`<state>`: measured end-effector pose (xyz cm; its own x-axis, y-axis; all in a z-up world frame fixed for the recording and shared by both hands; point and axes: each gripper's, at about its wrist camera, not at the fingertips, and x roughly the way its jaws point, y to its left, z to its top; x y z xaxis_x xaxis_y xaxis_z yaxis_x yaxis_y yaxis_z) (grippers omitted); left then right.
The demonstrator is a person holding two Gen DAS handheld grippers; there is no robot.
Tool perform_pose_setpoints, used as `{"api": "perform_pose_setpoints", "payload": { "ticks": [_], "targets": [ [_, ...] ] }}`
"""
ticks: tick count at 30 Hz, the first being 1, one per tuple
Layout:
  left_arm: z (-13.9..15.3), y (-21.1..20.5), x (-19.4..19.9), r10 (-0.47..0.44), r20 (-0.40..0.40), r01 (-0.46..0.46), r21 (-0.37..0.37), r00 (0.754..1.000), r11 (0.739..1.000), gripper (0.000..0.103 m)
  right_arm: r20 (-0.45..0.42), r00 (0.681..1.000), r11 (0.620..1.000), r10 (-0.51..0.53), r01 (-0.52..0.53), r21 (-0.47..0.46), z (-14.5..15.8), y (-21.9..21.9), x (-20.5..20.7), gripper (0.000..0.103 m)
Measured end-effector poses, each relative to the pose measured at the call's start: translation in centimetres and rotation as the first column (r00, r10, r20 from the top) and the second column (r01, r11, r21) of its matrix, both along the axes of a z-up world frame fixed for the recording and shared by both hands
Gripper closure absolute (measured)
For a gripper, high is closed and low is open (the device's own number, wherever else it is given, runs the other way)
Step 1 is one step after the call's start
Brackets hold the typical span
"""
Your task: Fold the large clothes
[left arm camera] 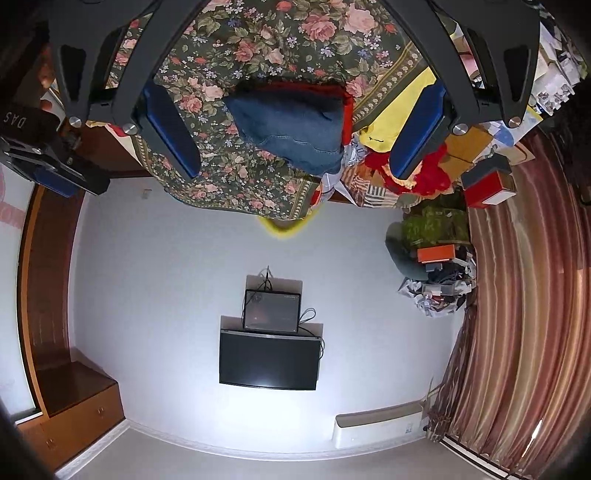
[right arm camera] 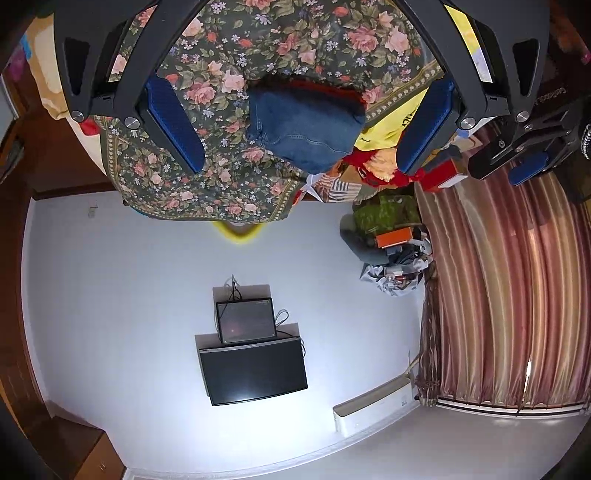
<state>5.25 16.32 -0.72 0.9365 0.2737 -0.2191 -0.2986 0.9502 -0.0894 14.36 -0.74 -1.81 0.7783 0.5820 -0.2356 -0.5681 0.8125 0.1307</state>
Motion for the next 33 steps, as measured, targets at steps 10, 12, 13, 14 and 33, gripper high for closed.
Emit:
{"api": "perform_pose_setpoints", "payload": {
  "ticks": [10,12,13,14,33],
  "targets": [
    [-0.2,0.23,0.12,-0.013,-0.007,0.013,-0.008,1.0,1.0,0.0,-0.005,1.0,1.0,0.001,-0.001,-0.002,0.11,-0.02,0.03,0.0],
    [-0.16,0.24,0.19,-0.017,-0.008,0.017,-0.009,1.0,1.0,0.0,-0.005,1.0,1.0,0.001,-0.001,-0.001,0.16,-0.04,0.08,0.0],
    [-0.15,0.24,0.2,-0.018,-0.007,0.018,-0.01,1.0,1.0,0.0,-0.005,1.0,1.0,0.0,0.0,-0.001,0.16,-0.04,0.11,0.0],
    [-0.12,0.21,0.21,-0.02,-0.006,0.02,-0.01,1.0,1.0,0.0,-0.004,1.0,1.0,0.001,-0.001,-0.001,0.17,-0.06,0.1,0.0],
    [-0.09,0.2,0.56,-0.061,-0.02,0.06,-0.029,0.998,0.998,0.0,0.004,1.0,1.0,-0.005,0.005,0.006,0.18,-0.58,0.16,0.0]
  ]
}}
